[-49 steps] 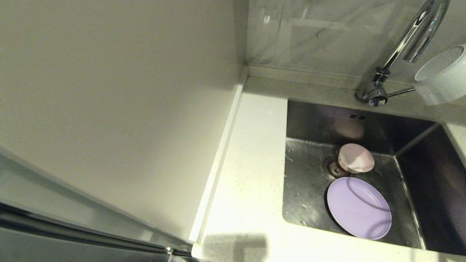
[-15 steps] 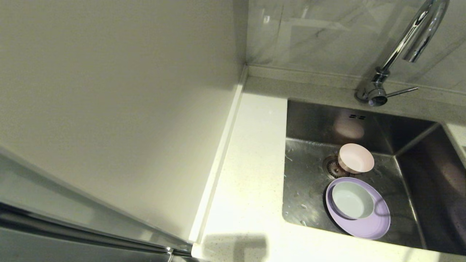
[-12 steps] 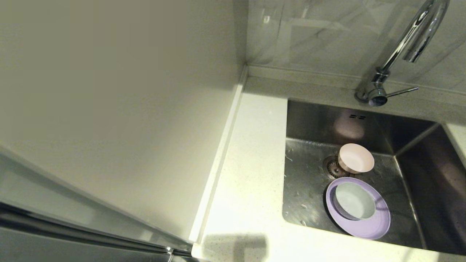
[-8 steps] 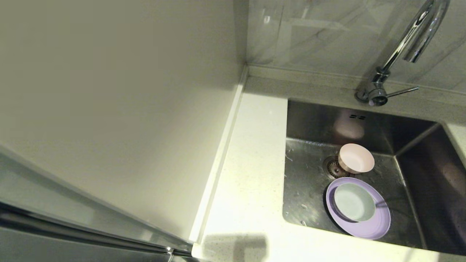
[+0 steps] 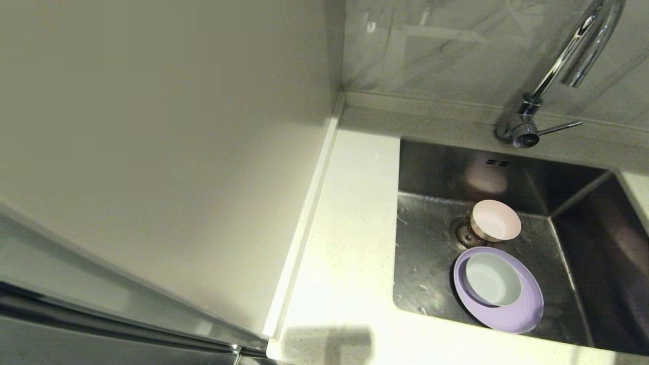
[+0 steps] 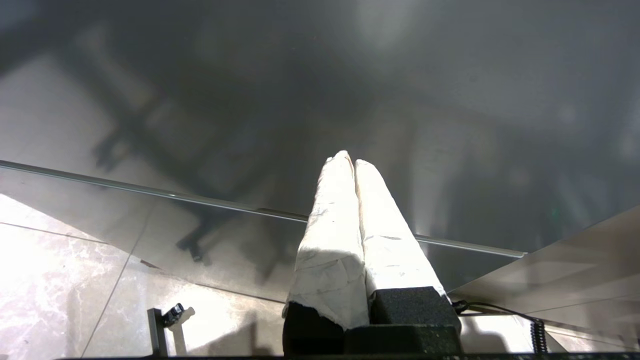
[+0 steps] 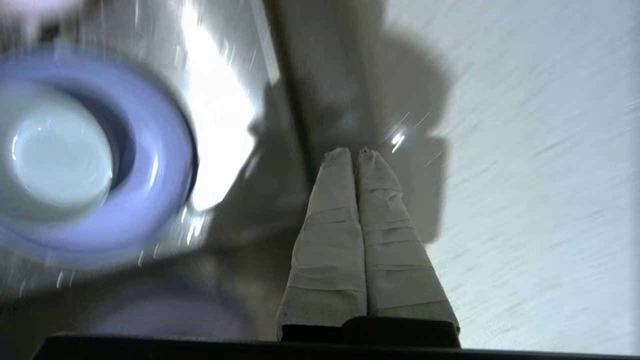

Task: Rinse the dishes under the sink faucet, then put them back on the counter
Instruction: Place the bowl on the table

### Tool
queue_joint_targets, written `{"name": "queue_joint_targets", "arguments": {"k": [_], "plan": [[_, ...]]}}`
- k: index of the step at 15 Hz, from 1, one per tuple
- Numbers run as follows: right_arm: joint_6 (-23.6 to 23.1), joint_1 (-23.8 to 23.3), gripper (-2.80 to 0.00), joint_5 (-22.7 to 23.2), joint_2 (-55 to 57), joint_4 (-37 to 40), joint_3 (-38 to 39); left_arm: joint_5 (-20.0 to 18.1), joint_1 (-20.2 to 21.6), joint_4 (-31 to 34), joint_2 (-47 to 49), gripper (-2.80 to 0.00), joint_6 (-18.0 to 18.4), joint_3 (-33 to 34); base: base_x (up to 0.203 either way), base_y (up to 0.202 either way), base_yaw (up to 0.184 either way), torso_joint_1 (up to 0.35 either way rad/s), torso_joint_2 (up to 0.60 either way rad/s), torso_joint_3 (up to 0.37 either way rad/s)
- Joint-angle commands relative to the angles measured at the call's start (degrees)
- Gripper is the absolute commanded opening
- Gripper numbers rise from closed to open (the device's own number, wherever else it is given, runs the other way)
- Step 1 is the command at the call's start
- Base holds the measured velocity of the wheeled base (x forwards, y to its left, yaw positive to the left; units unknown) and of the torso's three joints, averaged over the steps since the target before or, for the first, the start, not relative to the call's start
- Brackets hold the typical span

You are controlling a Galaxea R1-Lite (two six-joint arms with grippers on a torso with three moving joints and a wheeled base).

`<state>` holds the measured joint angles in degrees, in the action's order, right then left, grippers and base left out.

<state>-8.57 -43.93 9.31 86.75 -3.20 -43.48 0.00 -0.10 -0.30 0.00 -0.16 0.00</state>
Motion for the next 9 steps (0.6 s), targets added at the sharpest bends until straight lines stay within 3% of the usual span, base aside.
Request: {"name": "queue_joint_targets", "arguments": {"k": [1,5,6,9], "plan": [[0.68,1.06,-2.80,0.21,2.84,1.99,-0.10,0.00,0.01,-0.05,0.00,-2.80,-0.02,0.18,0.000,0.000,0.000,0.000,0.00,0.000],[1.97,4.22,-2.80,1.14,4.78,1.69,-2.01,0.00,0.01,-0.05,0.00,-2.80,0.02,0.18,0.000,0.000,0.000,0.000,0.00,0.000],[2.01,5.29,0.00,1.44,4.83,1.63,-2.80,0.00,0.01,-0.05,0.00,-2.80,-0.02,0.10,0.000,0.000,0.000,0.000,0.00,0.000],[1.98,9.11,0.00,6.36,5.04,1.60,-4.15,0.00,0.01,-0.05,0.00,-2.80,-0.02,0.15,0.000,0.000,0.000,0.000,0.00,0.000]]}}
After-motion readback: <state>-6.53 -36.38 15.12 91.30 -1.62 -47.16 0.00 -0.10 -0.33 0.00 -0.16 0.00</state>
